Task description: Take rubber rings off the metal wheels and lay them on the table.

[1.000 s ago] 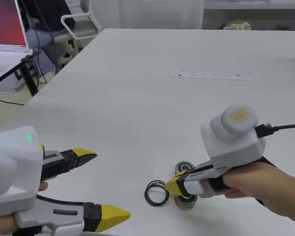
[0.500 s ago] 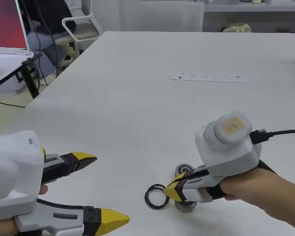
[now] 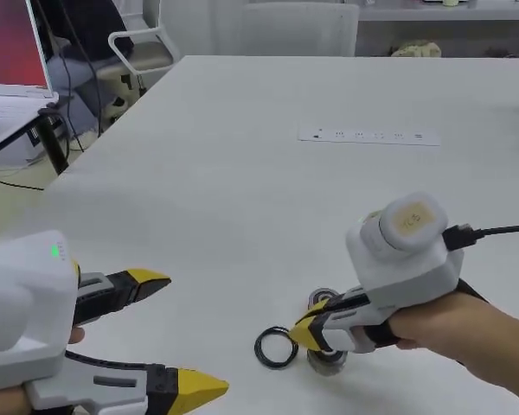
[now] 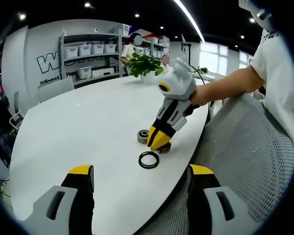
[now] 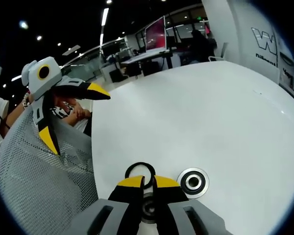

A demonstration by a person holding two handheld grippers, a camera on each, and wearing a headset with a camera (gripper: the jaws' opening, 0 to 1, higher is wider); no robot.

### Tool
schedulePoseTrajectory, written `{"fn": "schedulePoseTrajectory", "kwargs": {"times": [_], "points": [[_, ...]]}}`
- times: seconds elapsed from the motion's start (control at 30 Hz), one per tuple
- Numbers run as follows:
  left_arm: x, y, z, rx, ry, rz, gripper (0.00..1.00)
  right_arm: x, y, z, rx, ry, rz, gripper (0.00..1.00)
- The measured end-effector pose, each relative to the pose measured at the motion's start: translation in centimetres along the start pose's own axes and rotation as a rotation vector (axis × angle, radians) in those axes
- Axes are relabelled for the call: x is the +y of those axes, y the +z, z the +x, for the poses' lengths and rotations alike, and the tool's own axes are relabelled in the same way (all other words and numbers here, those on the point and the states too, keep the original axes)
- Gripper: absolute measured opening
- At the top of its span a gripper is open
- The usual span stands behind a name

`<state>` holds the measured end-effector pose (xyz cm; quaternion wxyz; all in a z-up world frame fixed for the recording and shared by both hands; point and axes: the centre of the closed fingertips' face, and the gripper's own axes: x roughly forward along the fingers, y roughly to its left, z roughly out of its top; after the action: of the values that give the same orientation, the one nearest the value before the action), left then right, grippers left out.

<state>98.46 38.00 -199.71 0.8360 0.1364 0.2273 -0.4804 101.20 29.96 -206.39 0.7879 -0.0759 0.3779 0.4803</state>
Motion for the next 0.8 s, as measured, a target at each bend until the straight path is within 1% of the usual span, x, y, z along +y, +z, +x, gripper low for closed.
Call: {"fn": "schedulePoseTrajectory", "kwargs": {"times": [0.17,0.3,0.57,0.67,0.8], "points": [[0.0,0.0,0.0,-0.001,-0.002,-0.002,0.75,-0.1,0.3,-0.3,-0.009,-0.004,0.0,0.04],[0.0,0.0,0.0,-0.001,-0.002,0.001,0.75,-0.5,0.9,-0.8,-0.028,-0.013,0.008,0.04],[-0.1,0.2,0.0,-0.009,-0.002,0.001,0.75,-1.2,2.7,-2.5,-0.086,-0.047,0.006,0.06],[-0.1,0.2,0.0,-0.01,-0.002,0.001,0.75,-1.4,3.5,-3.2,-0.108,-0.066,-0.012,0.07],[-0.2,0.3,0.0,-0.013,-0.004,-0.001,0.75,-1.5,4.4,-4.2,-0.134,-0.073,-0.031,0.1]]}}
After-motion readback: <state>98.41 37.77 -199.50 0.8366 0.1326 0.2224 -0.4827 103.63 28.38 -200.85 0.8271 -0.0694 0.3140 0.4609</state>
